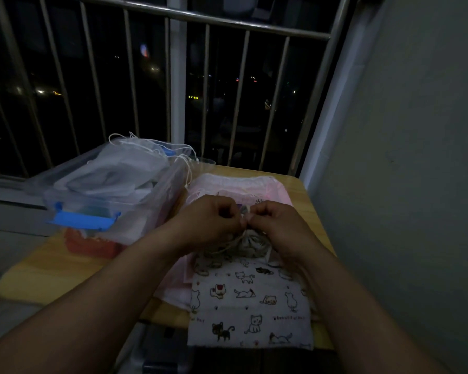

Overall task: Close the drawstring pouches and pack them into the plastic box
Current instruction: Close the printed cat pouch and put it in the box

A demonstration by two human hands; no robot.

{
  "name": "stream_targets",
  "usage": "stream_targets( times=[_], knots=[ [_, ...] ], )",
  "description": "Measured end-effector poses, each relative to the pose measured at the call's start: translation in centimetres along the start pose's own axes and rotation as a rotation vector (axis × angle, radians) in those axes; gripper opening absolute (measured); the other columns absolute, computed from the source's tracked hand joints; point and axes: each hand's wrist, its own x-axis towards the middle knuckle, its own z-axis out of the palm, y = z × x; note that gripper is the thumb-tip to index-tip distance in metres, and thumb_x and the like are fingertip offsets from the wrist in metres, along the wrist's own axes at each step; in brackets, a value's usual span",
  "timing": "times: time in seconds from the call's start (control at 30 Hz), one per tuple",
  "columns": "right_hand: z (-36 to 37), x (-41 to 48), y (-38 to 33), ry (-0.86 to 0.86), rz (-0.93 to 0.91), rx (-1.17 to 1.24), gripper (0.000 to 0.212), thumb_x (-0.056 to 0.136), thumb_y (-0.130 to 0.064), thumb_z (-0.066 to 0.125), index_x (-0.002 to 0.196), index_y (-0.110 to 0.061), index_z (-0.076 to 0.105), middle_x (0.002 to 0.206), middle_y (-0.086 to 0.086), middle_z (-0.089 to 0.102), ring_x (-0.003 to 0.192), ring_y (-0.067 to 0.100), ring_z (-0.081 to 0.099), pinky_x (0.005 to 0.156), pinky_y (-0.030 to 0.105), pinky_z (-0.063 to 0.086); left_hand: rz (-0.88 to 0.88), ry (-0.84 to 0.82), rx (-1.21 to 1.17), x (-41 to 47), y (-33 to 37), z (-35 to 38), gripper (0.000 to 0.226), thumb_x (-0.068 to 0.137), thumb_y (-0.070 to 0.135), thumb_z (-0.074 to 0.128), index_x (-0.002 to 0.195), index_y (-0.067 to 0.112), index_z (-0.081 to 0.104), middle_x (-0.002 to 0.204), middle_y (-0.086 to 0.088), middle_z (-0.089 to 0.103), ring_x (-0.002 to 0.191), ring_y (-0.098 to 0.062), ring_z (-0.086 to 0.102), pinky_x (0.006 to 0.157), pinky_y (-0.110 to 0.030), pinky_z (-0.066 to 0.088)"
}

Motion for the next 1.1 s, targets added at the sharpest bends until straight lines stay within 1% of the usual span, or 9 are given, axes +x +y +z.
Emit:
stream_targets(
  times=[0.1,0.2,0.27,0.37,0.47,0.6,0.83,0.97,1.1],
  knots=[
    [-0.4,0.1,0.3,-0.046,0.011,0.043,0.005,0.086,-0.02,0.077,0.087,-0.016,0.08,0.096,0.011,0.079,0.1,0.036,0.073,0.1,0.059,0.054,0.052,0.006,0.04,-0.1,-0.2,0.1,0.009,0.091,0.029,0.076,0.088,0.022,0.07,0.086,0.001,0.073,0.082,-0.019,0.071,0.079,-0.042,0.06],
    [-0.6,0.1,0.5,-0.069,-0.013,0.041,0.011,0.082,-0.026,0.077,0.089,-0.018,0.08,0.099,0.012,0.078,0.102,0.034,0.073,0.101,0.058,0.054,0.039,-0.042,0.021,-0.2,-0.4,0.3,0.002,0.095,0.028,0.072,0.096,0.026,0.071,0.089,0.005,0.075,0.081,-0.004,0.071,0.073,-0.024,0.059],
    [-0.6,0.2,0.6,-0.06,-0.02,0.022,0.003,0.088,-0.02,0.077,0.088,-0.018,0.08,0.096,0.009,0.079,0.097,0.026,0.074,0.096,0.05,0.057,0.065,-0.026,0.043,-0.2,-0.4,0.7,0.006,0.096,0.026,0.071,0.09,0.024,0.071,0.081,0.006,0.072,0.07,0.004,0.067,0.065,-0.015,0.053],
    [-0.6,0.0,0.6,-0.039,-0.029,0.009,0.007,0.094,-0.012,0.073,0.089,-0.013,0.077,0.087,0.005,0.079,0.077,0.008,0.072,0.072,0.024,0.054,0.096,0.017,0.077,-0.3,-0.4,1.3,0.015,0.097,0.023,0.069,0.082,0.02,0.066,0.074,0.006,0.066,0.062,0.007,0.058,0.059,-0.009,0.046],
    [-0.7,-0.2,0.4,-0.034,-0.017,0.039,0.008,0.095,-0.011,0.07,0.095,-0.006,0.076,0.086,0.005,0.078,0.067,0.002,0.068,0.057,0.013,0.047,0.112,0.039,0.079,-0.2,-0.3,1.5,0.017,0.098,0.023,0.068,0.086,0.011,0.067,0.082,-0.007,0.07,0.062,0.003,0.055,0.058,-0.012,0.046],
    [-0.9,-0.3,0.4,-0.041,-0.024,-0.028,0.007,0.095,-0.015,0.072,0.091,-0.013,0.078,0.088,0.0,0.079,0.084,0.01,0.071,0.077,0.025,0.053,0.128,0.039,0.115,-0.1,0.0,1.6,0.023,0.099,0.022,0.065,0.089,0.002,0.065,0.074,-0.004,0.062,0.056,0.003,0.05,0.054,-0.011,0.042],
    [0.2,-0.7,0.0,0.013,-0.166,-0.309,0.005,0.097,-0.022,0.07,0.095,-0.025,0.073,0.092,-0.009,0.073,0.085,0.001,0.067,0.072,0.017,0.048,0.128,0.086,0.294,0.5,-0.9,2.3,0.022,0.096,0.025,0.063,0.08,0.021,0.049,0.072,0.006,0.053,0.062,-0.005,0.045,0.056,-0.021,0.033],
    [1.0,-0.9,0.0,0.033,-0.233,-0.303,0.01,0.097,-0.017,0.068,0.096,-0.026,0.072,0.096,-0.011,0.072,0.089,0.0,0.066,0.077,0.017,0.053,0.208,0.088,0.261,0.5,-0.9,2.7,0.026,0.101,0.021,0.057,0.082,0.039,0.053,0.076,0.015,0.058,0.071,0.002,0.058,0.059,-0.012,0.038],
    [0.7,-0.9,0.0,0.029,-0.209,-0.198,0.009,0.098,-0.014,0.067,0.095,-0.022,0.071,0.09,-0.009,0.072,0.08,-0.004,0.065,0.066,0.006,0.045,0.203,0.102,0.273,0.5,-0.8,2.2,0.031,0.102,0.02,0.056,0.072,0.028,0.056,0.066,0.009,0.055,0.059,0.004,0.052,0.054,-0.015,0.035]
  ],
)
